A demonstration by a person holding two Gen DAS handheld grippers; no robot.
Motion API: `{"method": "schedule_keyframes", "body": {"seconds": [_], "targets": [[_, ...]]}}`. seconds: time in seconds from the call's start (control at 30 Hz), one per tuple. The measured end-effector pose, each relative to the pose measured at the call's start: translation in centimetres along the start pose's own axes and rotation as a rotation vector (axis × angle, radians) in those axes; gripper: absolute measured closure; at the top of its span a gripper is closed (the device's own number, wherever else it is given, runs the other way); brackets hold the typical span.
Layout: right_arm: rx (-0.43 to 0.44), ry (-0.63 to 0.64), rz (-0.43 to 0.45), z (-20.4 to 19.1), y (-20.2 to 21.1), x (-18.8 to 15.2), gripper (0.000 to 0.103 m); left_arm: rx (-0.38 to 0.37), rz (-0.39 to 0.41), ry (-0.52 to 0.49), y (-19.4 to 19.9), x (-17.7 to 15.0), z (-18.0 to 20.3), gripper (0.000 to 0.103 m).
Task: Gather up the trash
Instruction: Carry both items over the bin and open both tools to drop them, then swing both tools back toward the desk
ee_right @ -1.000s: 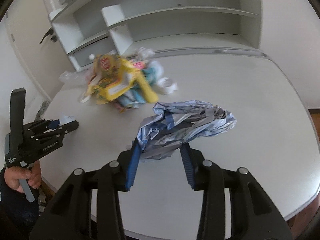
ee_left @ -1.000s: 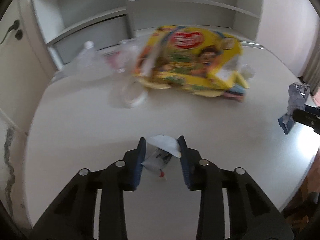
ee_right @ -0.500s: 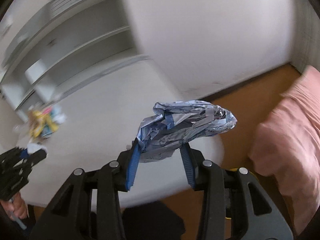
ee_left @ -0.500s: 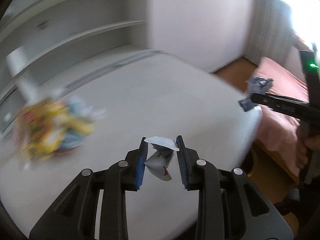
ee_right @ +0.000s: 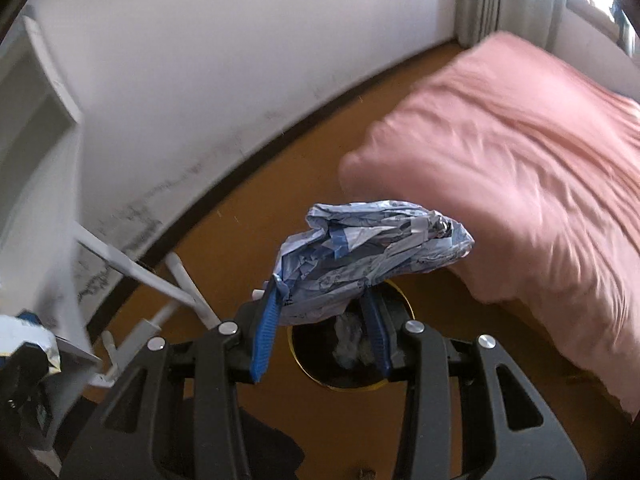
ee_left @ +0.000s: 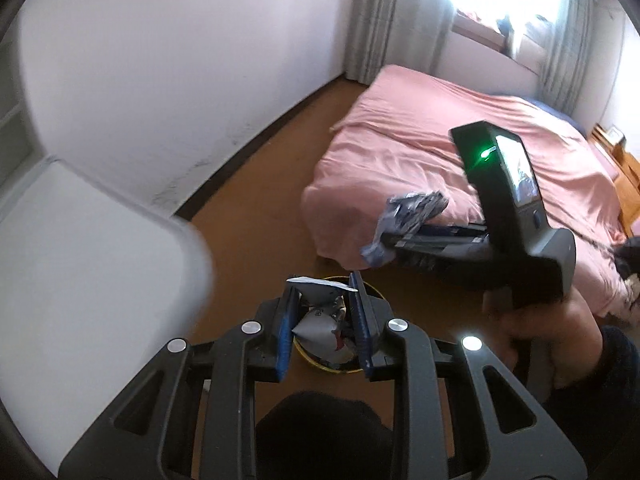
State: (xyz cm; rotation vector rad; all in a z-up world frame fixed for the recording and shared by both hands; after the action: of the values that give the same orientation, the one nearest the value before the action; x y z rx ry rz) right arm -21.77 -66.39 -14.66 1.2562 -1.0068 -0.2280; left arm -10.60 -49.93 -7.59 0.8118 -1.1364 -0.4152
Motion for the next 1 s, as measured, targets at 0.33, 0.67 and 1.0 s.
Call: {"method": "schedule_keyframes", "body": {"seconds": [0.33,0.67,1.0], "targets": [[0.013,-0.089,-0.199,3.7,-7.9,-3.9,0.063,-0.021,-0.143,0.028,-10.4,-1.3,0.6,0.078],[0.028,-0.12,-0.214,4.5,-9.0,-4.2,0.049,-0.026,-0.188,0.041,-14.0,-1.4,0.6,0.078],[0.007,-0.209,-0.16,6.8,-8.1,-3.8,0.042,-0.051,-0.242,0.031,-17.0,-2.0,1.5,0.078]]}}
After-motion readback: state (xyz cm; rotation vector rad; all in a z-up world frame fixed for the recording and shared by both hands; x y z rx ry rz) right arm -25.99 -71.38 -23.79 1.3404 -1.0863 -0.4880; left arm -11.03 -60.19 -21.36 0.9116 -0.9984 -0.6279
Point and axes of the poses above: each gripper's, at about its wrist camera, not at the fingertips, and y roughly against the way its jaws point, z to its right, x to its top, the point moved 3 cm from there along -y, roughly the way its jaws point, and after that the axes turned 7 degrees about y, right-handed, at the moved point
